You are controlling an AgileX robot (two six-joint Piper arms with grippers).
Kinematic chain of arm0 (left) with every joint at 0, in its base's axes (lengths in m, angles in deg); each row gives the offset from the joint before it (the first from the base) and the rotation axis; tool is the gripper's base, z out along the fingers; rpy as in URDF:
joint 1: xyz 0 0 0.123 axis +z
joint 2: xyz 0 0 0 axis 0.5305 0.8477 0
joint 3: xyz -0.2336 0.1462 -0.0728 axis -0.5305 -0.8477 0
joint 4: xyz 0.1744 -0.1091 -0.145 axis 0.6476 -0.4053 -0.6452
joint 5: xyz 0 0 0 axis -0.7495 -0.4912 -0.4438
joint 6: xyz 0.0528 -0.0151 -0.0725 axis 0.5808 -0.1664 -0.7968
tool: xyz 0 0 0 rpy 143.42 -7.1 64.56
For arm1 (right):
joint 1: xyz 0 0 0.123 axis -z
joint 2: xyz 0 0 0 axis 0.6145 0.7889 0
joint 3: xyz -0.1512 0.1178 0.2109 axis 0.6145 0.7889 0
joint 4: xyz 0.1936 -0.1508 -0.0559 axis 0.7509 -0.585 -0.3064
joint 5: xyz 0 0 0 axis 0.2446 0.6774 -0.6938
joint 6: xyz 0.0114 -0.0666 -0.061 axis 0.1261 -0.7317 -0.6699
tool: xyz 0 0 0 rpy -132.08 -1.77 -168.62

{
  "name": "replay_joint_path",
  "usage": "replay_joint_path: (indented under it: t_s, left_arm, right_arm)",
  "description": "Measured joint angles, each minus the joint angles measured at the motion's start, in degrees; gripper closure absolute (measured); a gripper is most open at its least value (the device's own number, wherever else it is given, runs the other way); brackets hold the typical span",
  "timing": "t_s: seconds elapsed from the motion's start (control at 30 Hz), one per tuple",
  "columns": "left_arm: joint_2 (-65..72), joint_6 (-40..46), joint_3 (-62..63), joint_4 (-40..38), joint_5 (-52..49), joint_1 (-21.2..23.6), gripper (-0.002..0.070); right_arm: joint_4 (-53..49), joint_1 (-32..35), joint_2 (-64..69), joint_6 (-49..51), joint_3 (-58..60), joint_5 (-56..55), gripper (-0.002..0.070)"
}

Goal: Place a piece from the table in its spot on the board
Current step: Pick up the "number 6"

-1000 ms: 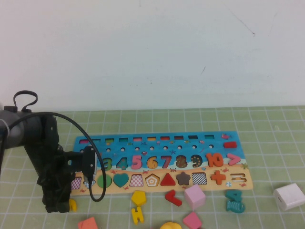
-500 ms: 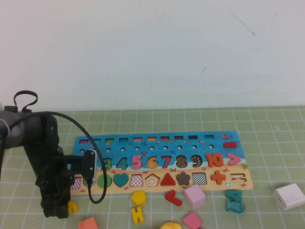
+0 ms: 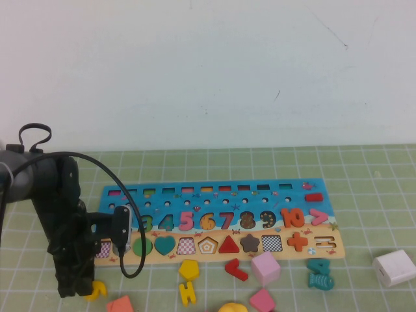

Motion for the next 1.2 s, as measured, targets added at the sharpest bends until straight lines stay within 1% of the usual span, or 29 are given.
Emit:
replay_joint_path:
  t_s: [0.13,0.3,0.4,0.47,0.53,0.63,0.73,0.8,0.87,1.03,1.1,1.2]
  left_arm:
    - [0.00,0.00,0.00,0.10,-1.68,0.00,0.0522]
    - [0.00,0.00,0.13,0.10,-4.69,0.00,0.0632]
    - [0.00,-0.43,0.13,0.10,-5.70,0.00,0.0662]
    - [0.00,-1.80,0.13,0.22,-5.94,0.00,0.0669]
    - [0.00,-5.08,0.52,0.22,-6.31,0.00,0.0671]
    - [0.00,-16.83,2.36,0.32,-6.53,0.00,0.0674]
    - [0.00,-31.86,5.88,1.38,-7.11,0.00,0.0675]
    - [0.00,-37.18,8.99,1.07,-8.73,0.00,0.0676]
    - [0.00,-39.47,11.71,-1.21,-11.31,0.00,0.0675]
    - [0.00,-40.88,16.42,-11.97,-16.10,0.00,0.0675]
    - [0.00,-39.04,16.93,-15.52,-16.63,0.00,0.0675]
    - [0.00,-35.20,17.03,-17.42,-17.07,-0.04,0.0675]
  right_arm:
    - [0.00,0.00,0.00,0.00,0.00,0.00,0.0678]
    - [0.00,0.00,0.00,0.00,0.00,0.00,0.0678]
    - [0.00,0.00,0.00,0.00,0.00,0.00,0.0678]
    - [0.00,0.00,0.00,0.00,0.00,0.00,0.0678]
    - [0.00,0.00,0.00,0.00,0.00,0.00,0.0678]
    - [0.00,0.00,0.00,0.00,0.00,0.00,0.0678]
    - [0.00,0.00,0.00,0.00,0.00,0.00,0.0678]
    - [0.00,0.00,0.00,0.00,0.00,0.00,0.0678]
    - [0.00,0.00,0.00,0.00,0.00,0.00,0.0678]
    - [0.00,0.00,0.00,0.00,0.00,0.00,0.0678]
    - [0.00,0.00,0.00,0.00,0.00,0.00,0.0678]
    - [0.00,0.00,0.00,0.00,0.00,0.00,0.0678]
